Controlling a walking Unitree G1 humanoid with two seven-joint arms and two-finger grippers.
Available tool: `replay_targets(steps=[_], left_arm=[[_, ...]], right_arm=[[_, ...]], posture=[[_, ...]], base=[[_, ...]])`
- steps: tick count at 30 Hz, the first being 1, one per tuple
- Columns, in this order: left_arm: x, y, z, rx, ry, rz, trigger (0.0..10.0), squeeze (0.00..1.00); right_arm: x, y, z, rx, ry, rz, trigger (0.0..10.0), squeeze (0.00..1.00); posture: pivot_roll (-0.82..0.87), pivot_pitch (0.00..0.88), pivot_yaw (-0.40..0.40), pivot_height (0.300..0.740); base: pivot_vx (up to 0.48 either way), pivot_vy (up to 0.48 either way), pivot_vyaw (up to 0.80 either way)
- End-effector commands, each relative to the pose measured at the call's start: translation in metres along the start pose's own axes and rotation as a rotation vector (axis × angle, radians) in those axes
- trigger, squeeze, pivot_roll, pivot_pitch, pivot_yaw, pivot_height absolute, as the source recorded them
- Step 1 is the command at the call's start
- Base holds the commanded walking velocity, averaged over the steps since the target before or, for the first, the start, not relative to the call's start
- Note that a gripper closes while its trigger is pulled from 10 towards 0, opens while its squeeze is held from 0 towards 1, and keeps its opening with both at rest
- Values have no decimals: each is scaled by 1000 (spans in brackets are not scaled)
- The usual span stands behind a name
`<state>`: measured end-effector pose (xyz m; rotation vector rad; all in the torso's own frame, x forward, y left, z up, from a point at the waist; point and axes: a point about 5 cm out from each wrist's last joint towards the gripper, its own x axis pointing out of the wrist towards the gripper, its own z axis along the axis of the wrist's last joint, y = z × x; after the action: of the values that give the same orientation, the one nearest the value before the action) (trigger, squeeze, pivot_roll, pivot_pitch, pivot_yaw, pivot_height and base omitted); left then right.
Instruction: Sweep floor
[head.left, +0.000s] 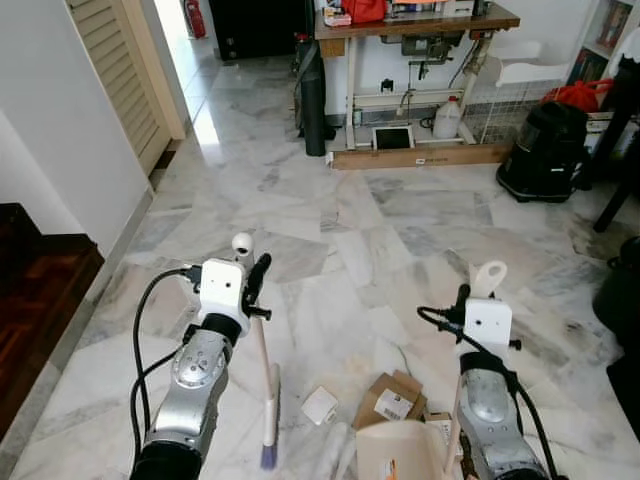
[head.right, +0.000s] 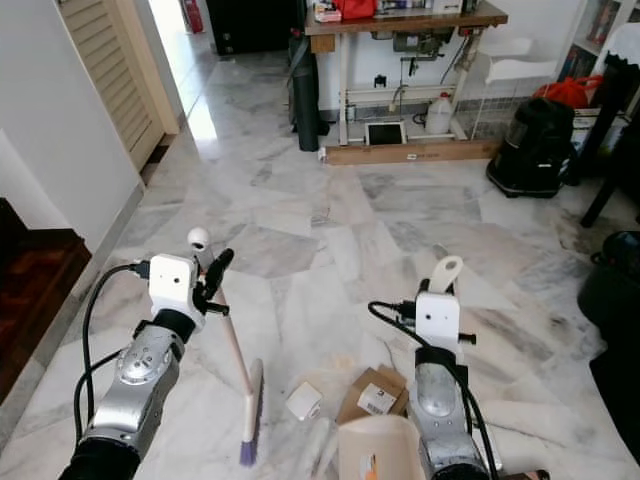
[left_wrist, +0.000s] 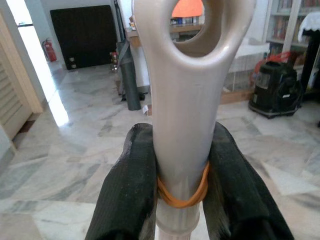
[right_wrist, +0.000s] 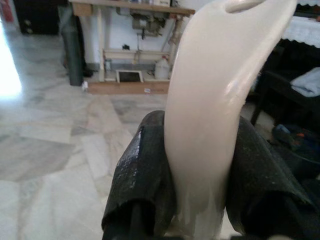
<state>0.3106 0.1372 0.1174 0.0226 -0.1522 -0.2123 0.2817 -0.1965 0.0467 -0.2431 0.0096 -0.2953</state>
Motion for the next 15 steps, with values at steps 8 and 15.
replay_targets(steps=[8, 15], left_arm=[[6, 5, 10, -20, -29, 7, 10000, 0], [6, -3, 13, -58, -25, -45, 10000, 0]], right_arm=[[-2, -1, -2, -24, -5, -4, 10000, 0], [-16, -6, -25, -23, 98, -54, 10000, 0]], posture=[[86, 1, 77, 740], [100, 34, 85, 740]], base=[[0, 0, 0], [0, 0, 0]])
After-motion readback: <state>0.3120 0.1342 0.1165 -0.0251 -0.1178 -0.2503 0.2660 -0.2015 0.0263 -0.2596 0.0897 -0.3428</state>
